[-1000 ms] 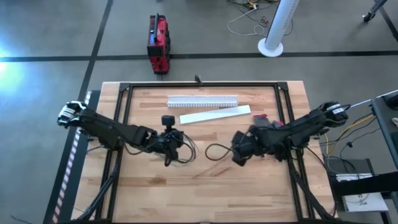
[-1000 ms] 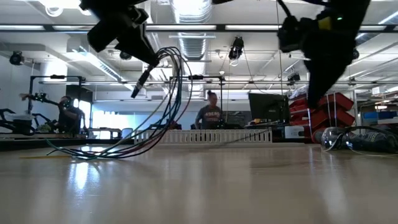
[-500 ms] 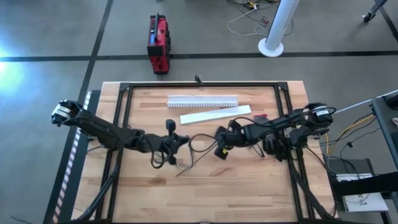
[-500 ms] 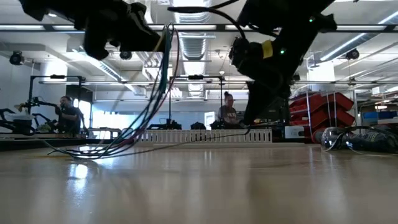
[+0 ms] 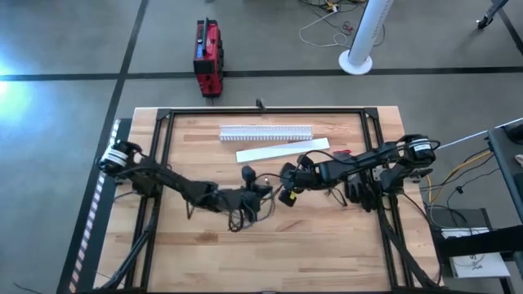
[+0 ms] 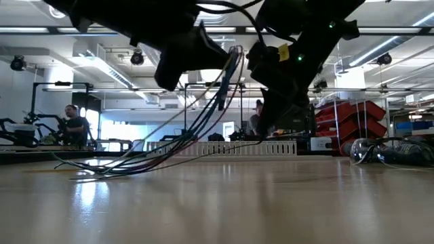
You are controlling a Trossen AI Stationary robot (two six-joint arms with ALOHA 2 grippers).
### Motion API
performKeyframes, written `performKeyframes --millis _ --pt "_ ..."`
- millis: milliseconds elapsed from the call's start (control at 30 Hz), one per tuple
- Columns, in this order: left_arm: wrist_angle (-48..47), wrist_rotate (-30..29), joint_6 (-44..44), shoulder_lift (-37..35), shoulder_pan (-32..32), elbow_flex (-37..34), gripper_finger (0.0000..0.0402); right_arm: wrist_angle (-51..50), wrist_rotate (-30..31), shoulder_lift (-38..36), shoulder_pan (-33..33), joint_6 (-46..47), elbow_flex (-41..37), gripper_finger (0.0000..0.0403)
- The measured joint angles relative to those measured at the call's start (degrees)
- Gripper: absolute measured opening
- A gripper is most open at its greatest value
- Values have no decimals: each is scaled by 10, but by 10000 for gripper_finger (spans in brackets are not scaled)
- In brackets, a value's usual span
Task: Ziptie cables
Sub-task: Wrap the cables together using a black zip tie
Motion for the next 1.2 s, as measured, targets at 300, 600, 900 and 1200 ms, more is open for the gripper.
performKeyframes --millis 300,600,900,1200 --pt "-116 53 -46 21 -30 67 24 9 0 0 -2 -32 0 0" --pt "-119 58 -52 19 -31 67 96 25 0 0 -2 -56 0 0" --pt "-113 21 -58 -14 -54 67 160 42 -2 0 -3 -99 0 0" --pt "-127 -4 -81 -15 -68 66 192 46 -2 0 -3 -151 6 0"
